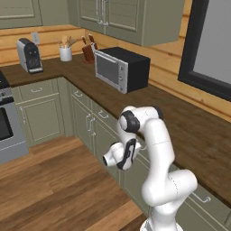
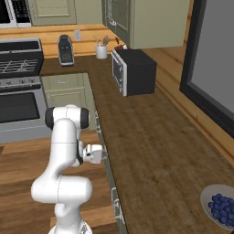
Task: Take a straw from the drawer in front and place it inside the glass cup on the dining counter.
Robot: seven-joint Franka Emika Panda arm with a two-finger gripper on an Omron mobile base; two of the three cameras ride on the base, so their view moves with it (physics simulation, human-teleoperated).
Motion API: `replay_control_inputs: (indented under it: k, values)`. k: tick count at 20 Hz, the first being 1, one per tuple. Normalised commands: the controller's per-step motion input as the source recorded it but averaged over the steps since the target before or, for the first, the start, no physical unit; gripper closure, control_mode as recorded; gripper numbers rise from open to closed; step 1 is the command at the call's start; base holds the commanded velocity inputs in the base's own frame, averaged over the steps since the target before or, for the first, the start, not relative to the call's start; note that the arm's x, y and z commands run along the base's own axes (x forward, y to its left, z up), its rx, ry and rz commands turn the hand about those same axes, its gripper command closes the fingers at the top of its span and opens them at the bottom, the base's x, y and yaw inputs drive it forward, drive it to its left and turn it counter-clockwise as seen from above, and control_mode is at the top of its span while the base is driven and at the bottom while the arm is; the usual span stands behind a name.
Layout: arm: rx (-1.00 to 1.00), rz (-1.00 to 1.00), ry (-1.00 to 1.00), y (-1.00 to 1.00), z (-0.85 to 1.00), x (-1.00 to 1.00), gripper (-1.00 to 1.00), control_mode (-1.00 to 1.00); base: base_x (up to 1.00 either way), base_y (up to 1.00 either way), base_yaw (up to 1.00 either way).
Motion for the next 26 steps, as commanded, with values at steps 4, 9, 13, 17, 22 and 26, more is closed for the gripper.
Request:
replay_control_inputs:
  k: [4, 9, 13, 17, 22, 26]
  values:
    - [0.00, 0.00, 0.00, 0.00, 0.00, 0.38, -1.00, -1.00, 0.00, 0.00, 0.00]
    - [0.00, 0.00, 0.00, 0.00, -0.05, 0.52, -1.00, -1.00, 0.00, 0.00, 0.00]
    - [0.00, 0.00, 0.00, 0.00, -0.15, 0.47, -1.00, -1.00, 0.00, 0.00, 0.00]
    - [0.00, 0.00, 0.00, 0.00, -0.02, 0.08, 1.00, -1.00, 0.00, 0.00, 0.00]
    - [0.00, 0.00, -0.01, 0.00, 0.00, -0.23, 1.00, -1.00, 0.00, 0.00, 0.00]
    - [0.00, 0.00, 0.00, 0.02, 0.00, -0.55, 1.00, -1.00, 0.00, 0.00, 0.00]
